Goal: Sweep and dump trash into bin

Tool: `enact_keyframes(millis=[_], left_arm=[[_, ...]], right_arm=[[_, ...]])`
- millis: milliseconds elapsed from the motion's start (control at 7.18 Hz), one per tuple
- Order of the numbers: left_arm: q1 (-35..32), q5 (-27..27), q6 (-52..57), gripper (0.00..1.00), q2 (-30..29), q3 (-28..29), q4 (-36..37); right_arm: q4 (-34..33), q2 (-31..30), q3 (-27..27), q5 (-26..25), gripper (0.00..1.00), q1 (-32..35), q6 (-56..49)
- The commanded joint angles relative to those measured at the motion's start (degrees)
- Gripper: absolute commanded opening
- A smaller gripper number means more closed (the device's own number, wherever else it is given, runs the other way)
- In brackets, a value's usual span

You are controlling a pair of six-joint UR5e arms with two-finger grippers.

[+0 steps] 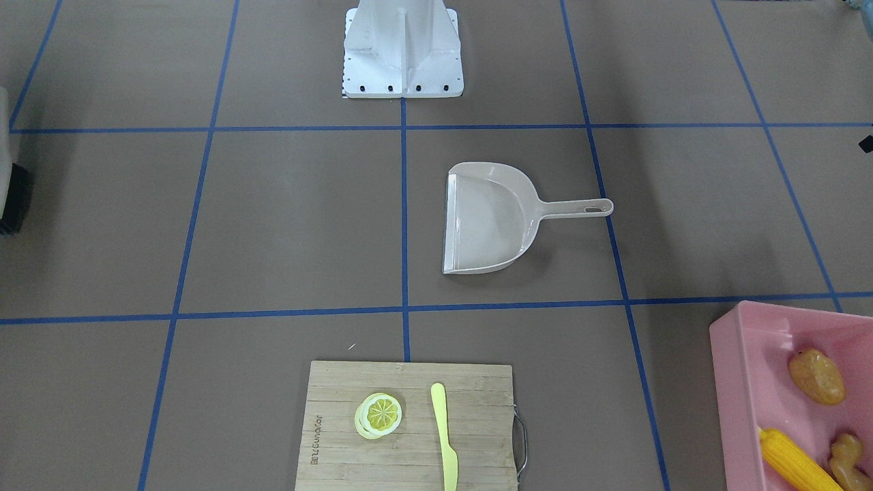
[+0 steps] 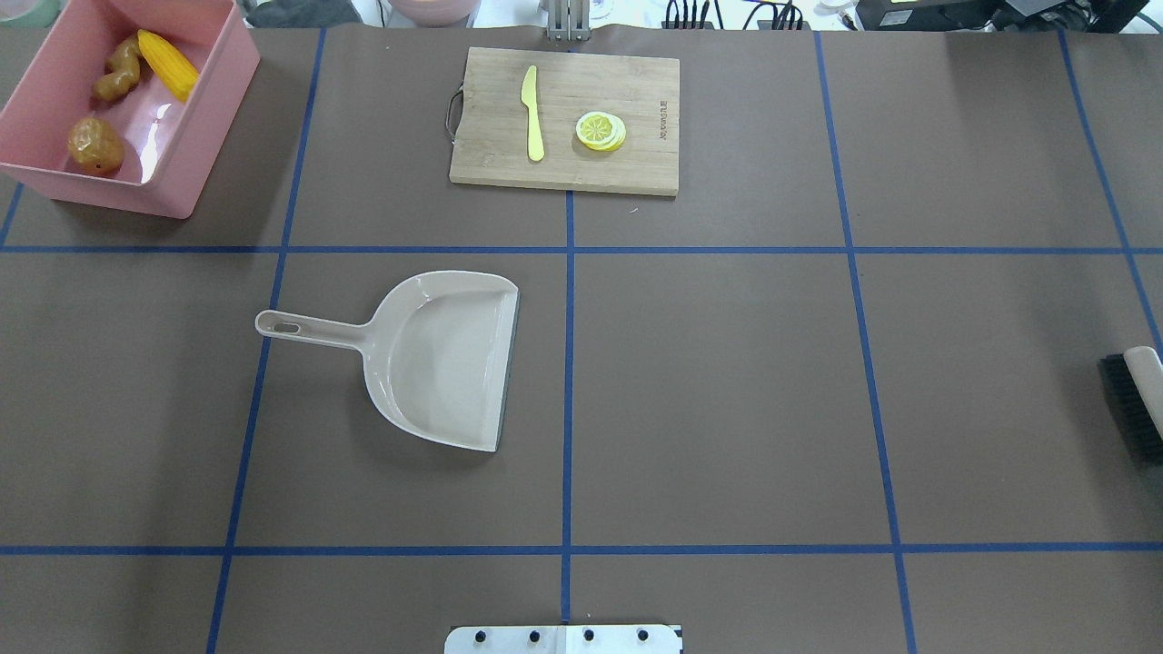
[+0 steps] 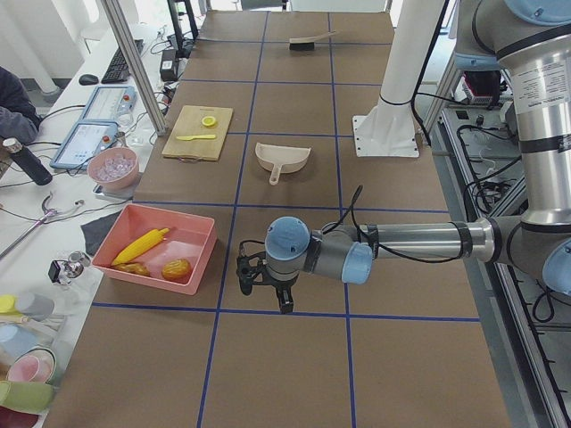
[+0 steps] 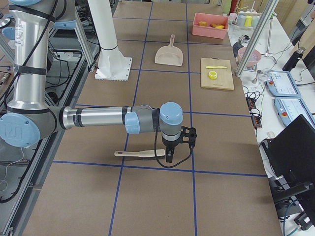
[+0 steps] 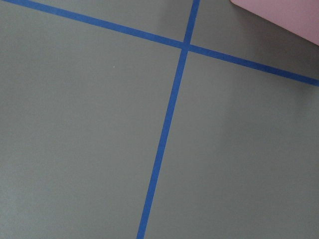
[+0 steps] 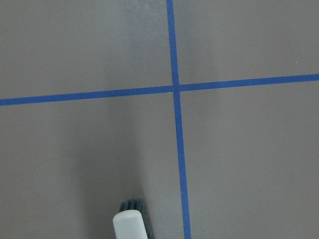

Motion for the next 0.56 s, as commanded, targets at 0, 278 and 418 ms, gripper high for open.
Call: enact_keyframes(millis=[0, 278, 418], left_arm=[[-0.2, -0.1, 0.0, 0.99, 0.1, 0.1, 0.1], [-2.4, -0.2, -0.1, 0.99, 1.1, -0.2, 0.1], [-3.6, 0.0, -0.1, 0.99, 2.9, 0.1, -0.1]], right_arm=[[0.0, 0.0, -0.1, 0.0, 1.0, 0.0, 0.0], [0.0, 0.0, 0.0, 0.0, 1.0, 0.0, 0.0], [0.1, 0.0, 0.0, 0.0, 1.0, 0.0, 0.0]])
